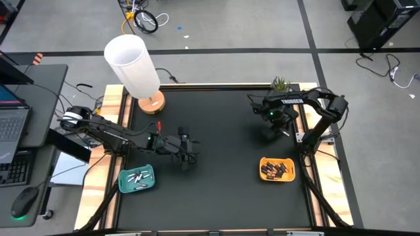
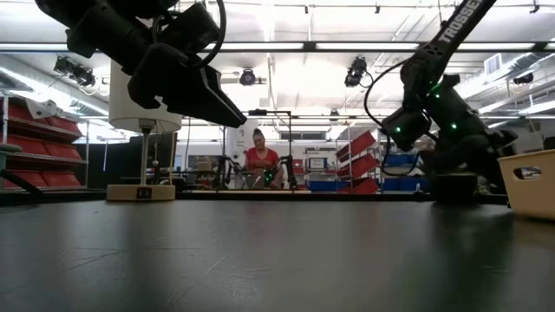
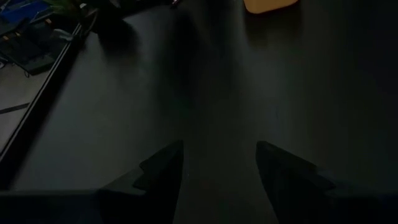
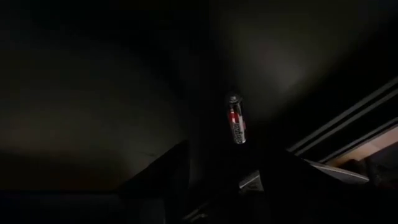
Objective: Sort batteries
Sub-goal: Put the silver battery into the green bin
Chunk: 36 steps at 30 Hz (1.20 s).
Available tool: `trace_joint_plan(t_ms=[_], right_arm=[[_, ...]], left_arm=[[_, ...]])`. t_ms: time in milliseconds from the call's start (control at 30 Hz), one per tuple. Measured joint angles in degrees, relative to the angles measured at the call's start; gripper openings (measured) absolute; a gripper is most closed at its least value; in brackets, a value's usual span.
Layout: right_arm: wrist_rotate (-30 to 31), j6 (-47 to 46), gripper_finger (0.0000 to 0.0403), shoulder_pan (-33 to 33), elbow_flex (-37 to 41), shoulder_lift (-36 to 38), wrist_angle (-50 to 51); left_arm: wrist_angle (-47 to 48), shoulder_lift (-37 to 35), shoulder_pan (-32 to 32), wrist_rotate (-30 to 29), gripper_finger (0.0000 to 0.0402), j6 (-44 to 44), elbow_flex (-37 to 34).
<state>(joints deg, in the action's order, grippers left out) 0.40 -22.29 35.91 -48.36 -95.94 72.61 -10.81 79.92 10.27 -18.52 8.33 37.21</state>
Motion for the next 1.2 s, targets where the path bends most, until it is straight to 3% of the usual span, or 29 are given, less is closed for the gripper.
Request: trace_joint_plan(t_ms=[433, 533, 667, 900, 1200], right_arm=[[-1.90, 4.21, 0.0162, 4.28, 5.22, -1.47, -8.61], [-1.81, 4.72, 0.0119, 3.46, 5.03, -1.90, -8.50], [-0.61, 4.96, 0.0021, 1.50, 5.07, -1.86, -8.20], [-0.21, 4.48, 0.0007, -2.37, 3.88, -2.11, -7.28], [-3.52, 4.56, 0.0004, -8.27, -5.88, 0.45, -6.22]], left_arm=[[-0.09, 0.00, 0.02, 0.22, 0.0218, -0.06, 0.00], [-0.07, 0.00, 0.02, 0.22, 0.0218, -0.06, 0.00], [-0.11, 0.00, 0.02, 0.22, 0.0218, -0.06, 0.00], [-0.51, 0.00, 0.02, 0.22, 0.0218, 0.01, 0.00], [-5.50, 0.00, 1.18, -1.48, 0.0218, 2.31, 0.00]])
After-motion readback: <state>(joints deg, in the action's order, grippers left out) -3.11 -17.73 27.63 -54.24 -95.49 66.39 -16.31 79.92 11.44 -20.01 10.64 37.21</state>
